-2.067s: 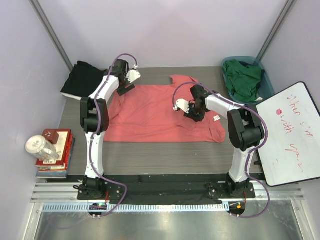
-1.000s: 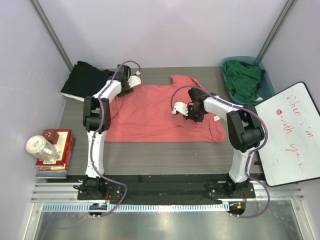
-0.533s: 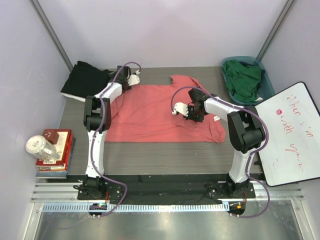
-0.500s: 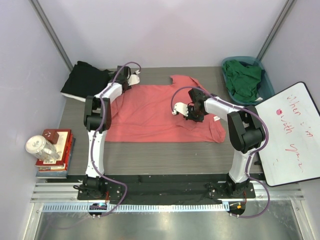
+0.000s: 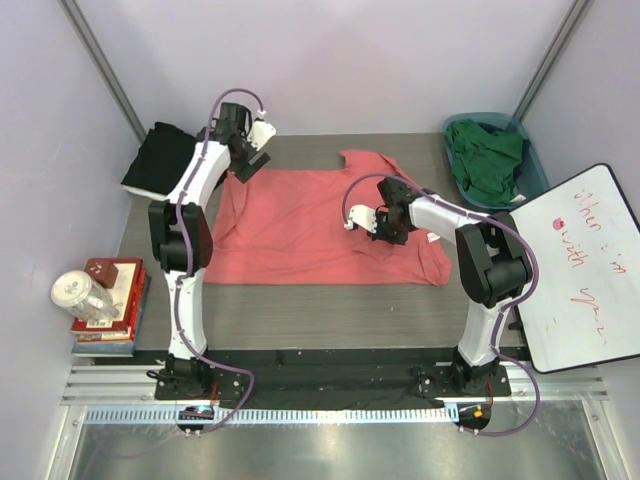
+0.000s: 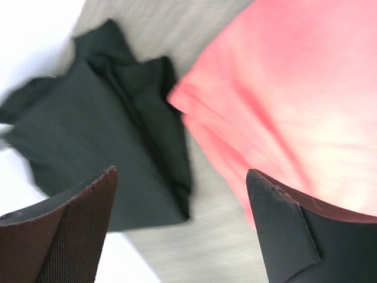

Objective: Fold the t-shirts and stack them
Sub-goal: Fold the flattened tshirt in 1/3 of the way

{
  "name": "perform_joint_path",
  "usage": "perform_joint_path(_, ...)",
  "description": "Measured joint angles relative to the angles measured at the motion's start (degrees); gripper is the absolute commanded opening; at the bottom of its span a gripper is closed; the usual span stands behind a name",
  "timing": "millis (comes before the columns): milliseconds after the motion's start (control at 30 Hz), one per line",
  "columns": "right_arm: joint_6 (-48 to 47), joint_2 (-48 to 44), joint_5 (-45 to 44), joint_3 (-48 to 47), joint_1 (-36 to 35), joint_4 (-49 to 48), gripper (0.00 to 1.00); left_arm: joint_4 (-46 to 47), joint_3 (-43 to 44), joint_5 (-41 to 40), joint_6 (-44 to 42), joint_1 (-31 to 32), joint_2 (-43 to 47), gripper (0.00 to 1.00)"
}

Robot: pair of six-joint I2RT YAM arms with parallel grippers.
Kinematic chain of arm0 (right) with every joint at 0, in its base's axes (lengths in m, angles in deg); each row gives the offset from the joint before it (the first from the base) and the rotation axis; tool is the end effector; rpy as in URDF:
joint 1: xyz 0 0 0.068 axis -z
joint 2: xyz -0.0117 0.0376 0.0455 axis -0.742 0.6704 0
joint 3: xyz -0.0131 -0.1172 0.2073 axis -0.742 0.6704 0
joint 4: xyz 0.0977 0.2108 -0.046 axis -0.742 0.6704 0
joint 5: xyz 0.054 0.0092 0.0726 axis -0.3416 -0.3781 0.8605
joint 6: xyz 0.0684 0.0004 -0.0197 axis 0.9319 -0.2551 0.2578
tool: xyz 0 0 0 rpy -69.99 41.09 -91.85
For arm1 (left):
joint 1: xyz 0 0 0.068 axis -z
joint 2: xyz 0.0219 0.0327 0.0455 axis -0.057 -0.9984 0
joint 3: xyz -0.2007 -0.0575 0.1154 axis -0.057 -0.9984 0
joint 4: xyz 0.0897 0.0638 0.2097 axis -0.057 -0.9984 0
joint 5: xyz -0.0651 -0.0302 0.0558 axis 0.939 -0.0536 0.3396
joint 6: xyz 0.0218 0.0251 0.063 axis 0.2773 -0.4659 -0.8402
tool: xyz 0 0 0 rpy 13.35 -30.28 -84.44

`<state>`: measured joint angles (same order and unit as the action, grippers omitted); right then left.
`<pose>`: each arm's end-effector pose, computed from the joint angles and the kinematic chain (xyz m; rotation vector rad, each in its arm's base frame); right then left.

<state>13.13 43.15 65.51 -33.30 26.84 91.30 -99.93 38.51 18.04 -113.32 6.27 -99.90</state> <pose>0.3216 0.1303 0.1223 -1.8494 2.0853 -0.0284 0.4699 -0.0700 0.2097 0.9984 2.2942 0.4161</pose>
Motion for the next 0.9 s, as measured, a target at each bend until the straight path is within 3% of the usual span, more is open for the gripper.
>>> perform_joint_path(133, 0.3, 0.1, 0.0, -0.3, 0.0, 0.3, 0.07, -7.0, 2.9, 6.4, 9.6, -0.8, 0.6, 0.74)
perform_joint_path(400, 0.2, 0.1, -0.2, -0.5, 0.0, 0.9, 0.07, -17.5, 9.7, 16.2, 25.7, -5.7, -7.0, 0.7)
perform_joint_path(633, 0.3, 0.5, -0.3, -1.3, 0.0, 1.9, 0.07, -20.8, 9.2, 23.1, 30.9, -8.8, -8.4, 0.38)
perform_joint_path(900, 0.5, 0.7, -0.5, -1.7, 0.0, 2.8, 0.07, -22.2, 9.2, 29.8, 31.9, -9.2, -9.0, 0.41)
